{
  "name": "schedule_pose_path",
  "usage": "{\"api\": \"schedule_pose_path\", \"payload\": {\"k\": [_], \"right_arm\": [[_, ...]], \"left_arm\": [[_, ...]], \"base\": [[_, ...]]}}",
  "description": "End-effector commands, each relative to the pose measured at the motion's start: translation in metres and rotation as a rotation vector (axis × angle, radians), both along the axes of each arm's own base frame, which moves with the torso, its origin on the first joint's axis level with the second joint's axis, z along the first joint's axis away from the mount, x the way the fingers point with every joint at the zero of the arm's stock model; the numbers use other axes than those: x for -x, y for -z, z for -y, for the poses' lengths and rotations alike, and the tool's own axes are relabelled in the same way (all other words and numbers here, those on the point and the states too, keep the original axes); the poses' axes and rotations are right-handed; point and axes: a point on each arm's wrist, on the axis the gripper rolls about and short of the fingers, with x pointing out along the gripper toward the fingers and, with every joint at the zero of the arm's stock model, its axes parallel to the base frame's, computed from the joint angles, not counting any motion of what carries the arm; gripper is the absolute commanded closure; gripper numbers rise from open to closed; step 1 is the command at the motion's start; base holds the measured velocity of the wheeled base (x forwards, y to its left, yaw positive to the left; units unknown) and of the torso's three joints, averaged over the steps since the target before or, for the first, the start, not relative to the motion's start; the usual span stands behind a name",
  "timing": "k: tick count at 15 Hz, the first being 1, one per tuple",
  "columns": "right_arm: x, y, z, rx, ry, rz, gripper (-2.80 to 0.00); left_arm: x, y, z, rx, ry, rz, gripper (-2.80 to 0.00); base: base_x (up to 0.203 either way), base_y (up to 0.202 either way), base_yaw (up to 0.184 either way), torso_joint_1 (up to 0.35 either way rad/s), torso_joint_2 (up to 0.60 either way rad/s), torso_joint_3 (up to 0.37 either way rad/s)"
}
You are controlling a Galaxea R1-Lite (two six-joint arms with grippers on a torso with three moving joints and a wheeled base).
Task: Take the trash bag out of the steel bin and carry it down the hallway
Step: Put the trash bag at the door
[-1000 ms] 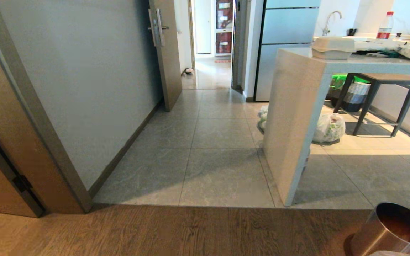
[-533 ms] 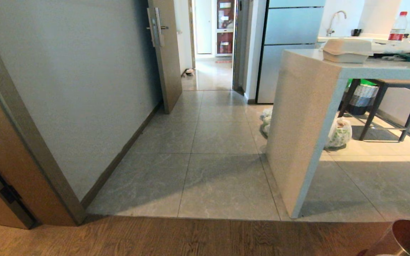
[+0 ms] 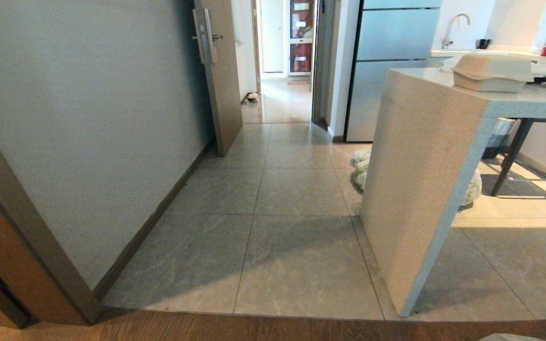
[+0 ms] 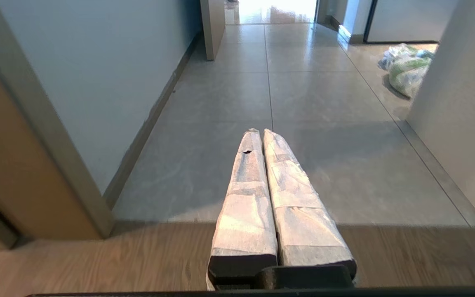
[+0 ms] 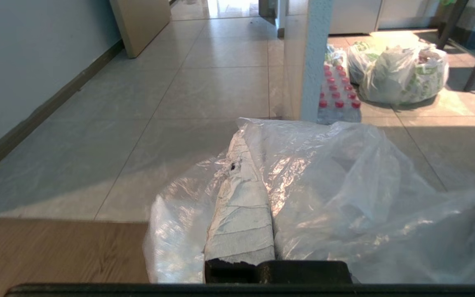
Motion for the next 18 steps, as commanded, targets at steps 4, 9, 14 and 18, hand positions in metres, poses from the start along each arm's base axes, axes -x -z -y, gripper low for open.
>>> {"api": "schedule_pose_path", "payload": {"k": [4,9,14,18], "right_arm": [[-0.0001,0.0004,0.0000,-0.001,0.000,-0.001,0.00],[-0.0001,0.0004,0.0000,0.000,0.000,-0.001,0.00],[-0.0001,0.0004,0.0000,-0.001,0.000,-0.001,0.00],[-0.0001,0.0004,0.0000,0.000,0.000,-0.001,0.00]], "left_arm": [[-0.0003,0.0009,0.0000,0.000,-0.001,-0.004,0.00],[-0.0003,0.0009,0.0000,0.000,-0.001,-0.004,0.00],[-0.0002,0.0008,0.0000,-0.001,-0.001,-0.004,0.00],[-0.0003,0.0009,0.0000,0.000,-0.001,-0.004,0.00]], "base": [[0.190,0.000,0.002,0.003,0.00,0.003],[0.190,0.000,-0.001,0.001,0.00,0.000],[0.191,0.000,0.001,0.003,0.00,0.003],[0.189,0.000,0.002,0.005,0.00,0.002]]}}
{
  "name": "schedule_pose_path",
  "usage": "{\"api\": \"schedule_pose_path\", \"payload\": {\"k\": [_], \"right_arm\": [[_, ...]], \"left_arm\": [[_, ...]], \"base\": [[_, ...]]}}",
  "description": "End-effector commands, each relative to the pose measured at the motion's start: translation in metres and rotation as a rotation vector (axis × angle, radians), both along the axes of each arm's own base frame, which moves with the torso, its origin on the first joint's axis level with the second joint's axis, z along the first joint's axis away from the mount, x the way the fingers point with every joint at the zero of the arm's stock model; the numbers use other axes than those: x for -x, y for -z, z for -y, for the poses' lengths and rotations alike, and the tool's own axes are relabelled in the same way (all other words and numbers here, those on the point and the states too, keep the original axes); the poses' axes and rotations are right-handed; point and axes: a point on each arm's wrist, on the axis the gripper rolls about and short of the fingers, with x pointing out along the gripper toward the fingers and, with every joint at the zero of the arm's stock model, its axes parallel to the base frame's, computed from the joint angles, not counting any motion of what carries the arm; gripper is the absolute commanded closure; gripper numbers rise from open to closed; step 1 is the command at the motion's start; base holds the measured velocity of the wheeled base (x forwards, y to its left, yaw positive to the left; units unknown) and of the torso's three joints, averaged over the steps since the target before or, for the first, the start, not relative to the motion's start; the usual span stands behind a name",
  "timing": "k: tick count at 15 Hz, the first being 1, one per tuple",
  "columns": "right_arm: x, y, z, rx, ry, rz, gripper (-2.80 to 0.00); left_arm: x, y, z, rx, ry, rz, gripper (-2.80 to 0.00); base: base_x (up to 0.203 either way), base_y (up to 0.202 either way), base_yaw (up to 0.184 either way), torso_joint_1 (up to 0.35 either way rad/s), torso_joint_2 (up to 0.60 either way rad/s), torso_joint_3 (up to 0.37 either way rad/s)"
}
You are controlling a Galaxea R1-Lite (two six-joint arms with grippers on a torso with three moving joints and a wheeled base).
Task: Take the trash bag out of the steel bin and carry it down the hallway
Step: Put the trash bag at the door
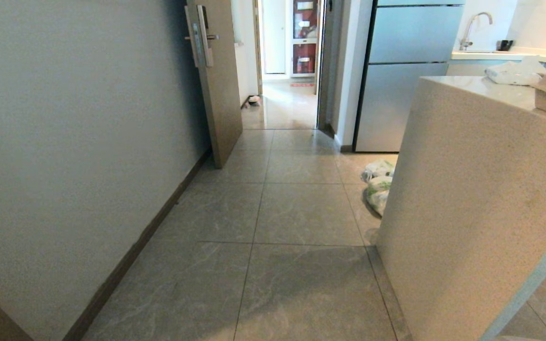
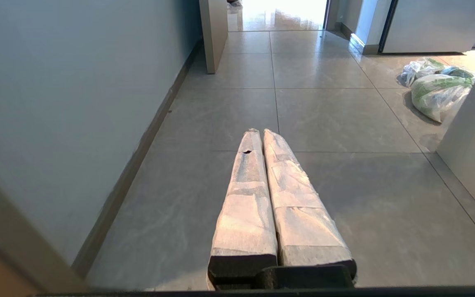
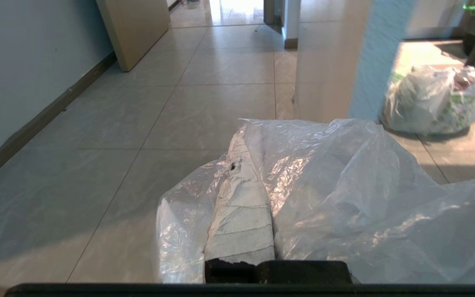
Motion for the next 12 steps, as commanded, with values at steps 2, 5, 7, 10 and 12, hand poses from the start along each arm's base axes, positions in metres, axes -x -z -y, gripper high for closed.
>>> {"api": "schedule_pose_path", "payload": {"k": [2,5,7,10,12], "right_arm": [[-0.0001,0.0004,0.0000,-0.001,0.000,-0.001,0.00],[-0.0001,0.0004,0.0000,-0.001,0.000,-0.001,0.00],[-0.0001,0.0004,0.0000,-0.001,0.000,-0.001,0.00],[-0.0001,0.0004,0.0000,0.000,0.000,-0.001,0.00],[-0.0001,0.0004,0.0000,-0.001,0.000,-0.001,0.00]], "left_arm": [[-0.0003,0.0008,0.0000,0.001,-0.001,-0.003,0.00],[-0.0003,0.0008,0.0000,0.001,-0.001,-0.003,0.00],[-0.0003,0.0008,0.0000,0.001,-0.001,-0.003,0.00],[-0.0002,0.0005,0.0000,0.000,-0.001,-0.002,0.00],[-0.0003,0.0008,0.0000,-0.001,-0.001,-0.003,0.00]], "base": [[0.189,0.000,0.002,0.004,0.00,0.006],[0.188,0.000,0.000,0.003,0.00,0.005],[0.190,0.000,0.002,0.000,0.00,0.000],[0.191,0.000,0.000,0.003,0.00,0.004],[0.186,0.000,0.001,0.001,0.00,0.002]]}}
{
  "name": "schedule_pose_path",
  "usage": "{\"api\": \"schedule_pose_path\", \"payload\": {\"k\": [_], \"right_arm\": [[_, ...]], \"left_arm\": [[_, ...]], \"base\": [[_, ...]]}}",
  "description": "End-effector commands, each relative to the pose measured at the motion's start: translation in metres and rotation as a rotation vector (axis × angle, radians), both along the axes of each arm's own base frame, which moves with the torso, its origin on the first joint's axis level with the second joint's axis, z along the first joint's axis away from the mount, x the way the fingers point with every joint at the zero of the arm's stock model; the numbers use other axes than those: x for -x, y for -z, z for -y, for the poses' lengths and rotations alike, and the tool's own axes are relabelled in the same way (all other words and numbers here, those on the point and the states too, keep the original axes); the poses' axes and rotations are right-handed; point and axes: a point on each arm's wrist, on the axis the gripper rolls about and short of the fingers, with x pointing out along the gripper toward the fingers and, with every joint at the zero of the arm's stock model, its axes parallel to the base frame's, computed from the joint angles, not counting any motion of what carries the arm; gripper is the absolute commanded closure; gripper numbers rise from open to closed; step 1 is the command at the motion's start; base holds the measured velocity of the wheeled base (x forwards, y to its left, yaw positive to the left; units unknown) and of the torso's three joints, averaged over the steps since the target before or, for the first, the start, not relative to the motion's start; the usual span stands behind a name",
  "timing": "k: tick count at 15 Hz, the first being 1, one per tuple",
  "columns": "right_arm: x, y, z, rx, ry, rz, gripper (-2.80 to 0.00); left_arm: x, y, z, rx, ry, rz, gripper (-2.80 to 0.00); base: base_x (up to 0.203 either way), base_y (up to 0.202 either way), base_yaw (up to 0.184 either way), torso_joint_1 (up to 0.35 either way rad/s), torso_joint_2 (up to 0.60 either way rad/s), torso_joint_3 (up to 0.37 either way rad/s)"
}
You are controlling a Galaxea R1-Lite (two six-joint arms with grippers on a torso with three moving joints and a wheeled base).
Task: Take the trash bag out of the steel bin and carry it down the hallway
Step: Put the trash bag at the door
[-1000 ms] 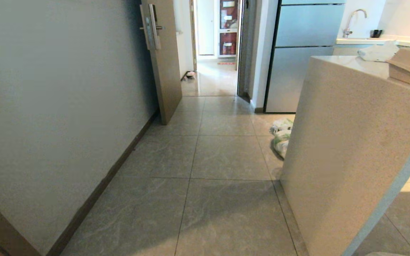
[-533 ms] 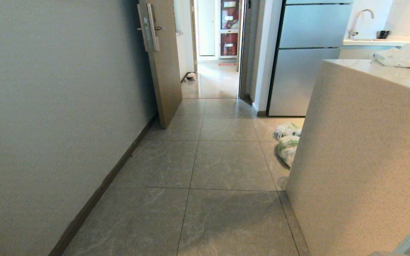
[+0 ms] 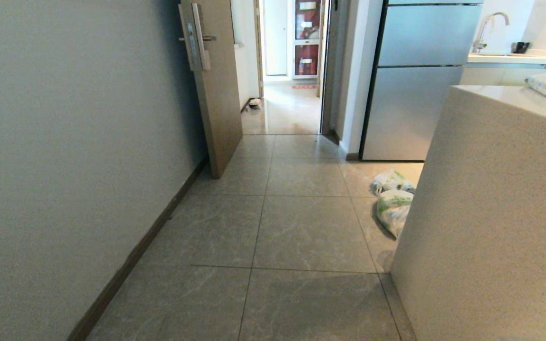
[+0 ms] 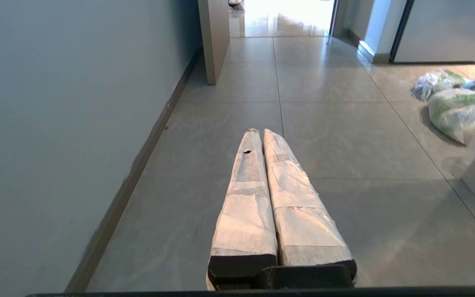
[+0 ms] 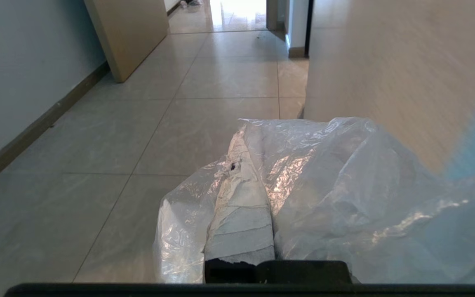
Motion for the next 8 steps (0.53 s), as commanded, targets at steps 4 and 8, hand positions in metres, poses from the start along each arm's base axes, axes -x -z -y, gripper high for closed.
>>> {"api": "schedule_pose_path", "payload": {"k": [4,8], "right_arm": [[-0.0001,0.0004,0.0000,0.001,0.000,-0.001,0.00],[-0.0001,0.0004,0.0000,0.001,0.000,-0.001,0.00]], "left_arm": [[-0.0003,0.0009,0.0000,0.000,-0.001,-0.004,0.00],[-0.0003,0.0009,0.0000,0.002,-0.001,-0.004,0.00]], "base": [[0.190,0.000,0.001,0.003,0.00,0.001],[0.190,0.000,0.000,0.000,0.00,0.004]]}}
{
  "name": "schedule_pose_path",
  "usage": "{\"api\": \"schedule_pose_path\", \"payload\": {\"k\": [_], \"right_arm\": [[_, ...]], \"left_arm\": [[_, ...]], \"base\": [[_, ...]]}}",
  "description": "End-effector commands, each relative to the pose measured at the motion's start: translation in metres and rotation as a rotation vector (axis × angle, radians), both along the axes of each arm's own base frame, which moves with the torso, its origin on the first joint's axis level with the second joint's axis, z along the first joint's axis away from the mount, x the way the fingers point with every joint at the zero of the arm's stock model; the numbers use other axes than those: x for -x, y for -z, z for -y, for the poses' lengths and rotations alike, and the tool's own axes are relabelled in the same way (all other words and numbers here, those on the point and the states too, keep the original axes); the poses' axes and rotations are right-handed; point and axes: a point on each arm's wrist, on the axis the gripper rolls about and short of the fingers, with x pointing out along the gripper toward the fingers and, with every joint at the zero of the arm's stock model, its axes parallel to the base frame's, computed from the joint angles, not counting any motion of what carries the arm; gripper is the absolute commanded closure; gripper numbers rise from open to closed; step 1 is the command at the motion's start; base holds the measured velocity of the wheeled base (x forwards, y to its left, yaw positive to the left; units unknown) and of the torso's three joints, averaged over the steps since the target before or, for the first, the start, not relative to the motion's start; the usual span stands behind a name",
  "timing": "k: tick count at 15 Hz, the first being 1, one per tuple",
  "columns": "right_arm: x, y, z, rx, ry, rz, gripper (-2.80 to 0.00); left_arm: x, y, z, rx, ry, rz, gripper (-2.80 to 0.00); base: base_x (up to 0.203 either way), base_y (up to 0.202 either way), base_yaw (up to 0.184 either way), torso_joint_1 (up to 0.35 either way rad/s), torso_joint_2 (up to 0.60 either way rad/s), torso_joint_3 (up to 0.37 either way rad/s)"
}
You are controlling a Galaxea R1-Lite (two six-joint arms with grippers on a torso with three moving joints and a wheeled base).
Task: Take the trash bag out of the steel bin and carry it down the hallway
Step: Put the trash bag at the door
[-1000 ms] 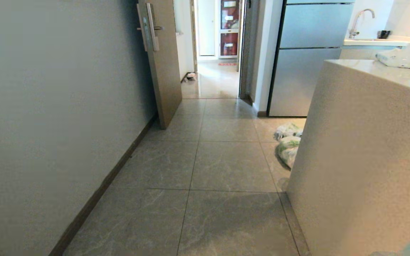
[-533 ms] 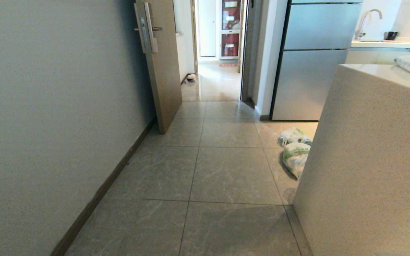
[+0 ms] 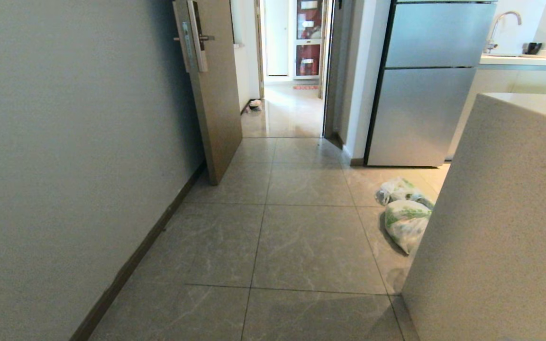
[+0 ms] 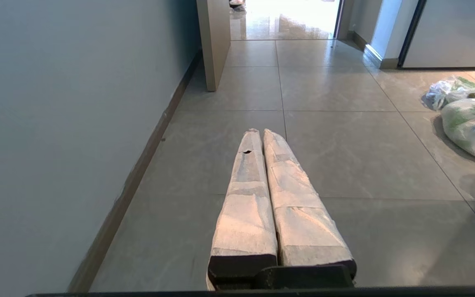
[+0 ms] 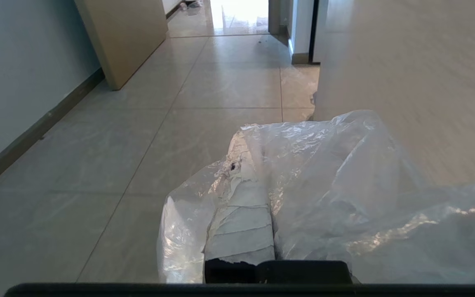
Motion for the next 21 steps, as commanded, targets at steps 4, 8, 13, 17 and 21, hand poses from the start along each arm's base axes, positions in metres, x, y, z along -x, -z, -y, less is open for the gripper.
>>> {"api": "schedule_pose_path", "payload": {"k": [4,8,13,17,21], "right_arm": [[-0.0001,0.0004,0.0000,0.000,0.000,-0.001,0.00],[-0.0001,0.0004,0.0000,-0.001,0.000,-0.001,0.00],[-0.0001,0.0004,0.0000,-0.001,0.000,-0.001,0.00],[-0.0001,0.0004,0.0000,0.001,0.000,-0.001,0.00],[-0.0001,0.0004,0.0000,0.000,0.000,-0.001,0.00]], "left_arm": [[-0.0003,0.0008,0.0000,0.000,-0.001,-0.003,0.00],[-0.0003,0.0008,0.0000,0.000,-0.001,-0.003,0.00],[-0.0003,0.0008,0.0000,0.000,0.000,-0.003,0.00],[-0.0003,0.0007,0.0000,0.000,-0.001,-0.002,0.00],[-0.0003,0.0006,0.0000,0.001,-0.001,-0.001,0.00]], "base": [[0.193,0.000,0.001,0.000,0.00,0.004],[0.193,0.000,0.000,0.001,0.00,0.002],[0.190,0.000,0.001,0.001,0.00,0.000],[0.190,0.000,0.002,0.002,0.00,0.003],[0.192,0.000,0.002,0.001,0.00,0.004]]}}
